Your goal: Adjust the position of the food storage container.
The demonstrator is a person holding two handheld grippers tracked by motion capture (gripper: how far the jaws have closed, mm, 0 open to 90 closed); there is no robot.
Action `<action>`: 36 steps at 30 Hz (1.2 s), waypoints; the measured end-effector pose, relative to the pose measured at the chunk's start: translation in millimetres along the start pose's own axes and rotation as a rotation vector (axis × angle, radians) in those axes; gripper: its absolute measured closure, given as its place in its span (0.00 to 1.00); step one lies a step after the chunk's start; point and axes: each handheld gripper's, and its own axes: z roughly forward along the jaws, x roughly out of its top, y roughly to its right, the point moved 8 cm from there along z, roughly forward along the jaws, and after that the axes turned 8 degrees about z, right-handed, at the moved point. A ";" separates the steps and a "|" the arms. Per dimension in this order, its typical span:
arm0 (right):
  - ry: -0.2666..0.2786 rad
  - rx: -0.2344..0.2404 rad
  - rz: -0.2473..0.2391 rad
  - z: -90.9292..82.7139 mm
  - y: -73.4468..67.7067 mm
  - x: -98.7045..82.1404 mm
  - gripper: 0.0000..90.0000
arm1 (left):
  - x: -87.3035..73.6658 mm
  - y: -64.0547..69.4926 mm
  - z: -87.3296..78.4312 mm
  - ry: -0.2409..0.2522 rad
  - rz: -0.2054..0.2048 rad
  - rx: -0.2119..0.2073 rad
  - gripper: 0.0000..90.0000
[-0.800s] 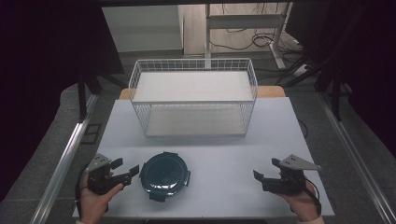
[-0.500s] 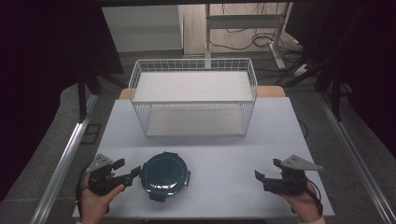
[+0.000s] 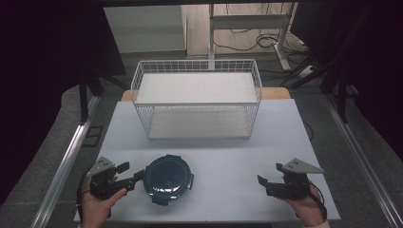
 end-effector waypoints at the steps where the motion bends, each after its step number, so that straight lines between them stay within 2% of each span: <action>1: 0.001 0.007 0.001 -0.3 -0.6 0.0 0.19 | 1.0 1.8 -1.6 0.000 0.005 -0.009 0.35; 8: 0.008 0.003 -0.003 -2.0 0.1 1.6 0.19 | 6.6 13.4 -7.4 -0.007 0.041 -0.047 0.44; 13: 0.042 -0.002 -0.010 -4.4 -0.6 5.9 0.20 | 11.2 18.7 -13.8 -0.005 0.063 -0.044 0.48; 18: 0.041 -0.005 -0.009 -5.3 0.2 6.0 0.20 | 11.5 21.0 -18.1 -0.019 0.081 -0.056 0.68; 21: 0.030 -0.012 -0.004 -4.1 1.3 4.4 0.21 | 10.6 21.4 -18.9 -0.032 0.085 -0.051 0.76; 30: 0.018 -0.022 -0.011 -2.3 1.9 2.8 0.21 | -0.8 24.8 -23.7 -0.074 0.090 -0.092 0.91; 35: 0.015 -0.025 -0.012 -1.7 2.3 2.3 0.21 | -12.1 21.4 -26.3 -0.095 0.082 -0.090 0.97; 36: 0.011 -0.024 -0.013 -1.0 2.4 1.8 0.21 | -18.9 18.7 -27.0 -0.108 0.075 -0.090 0.99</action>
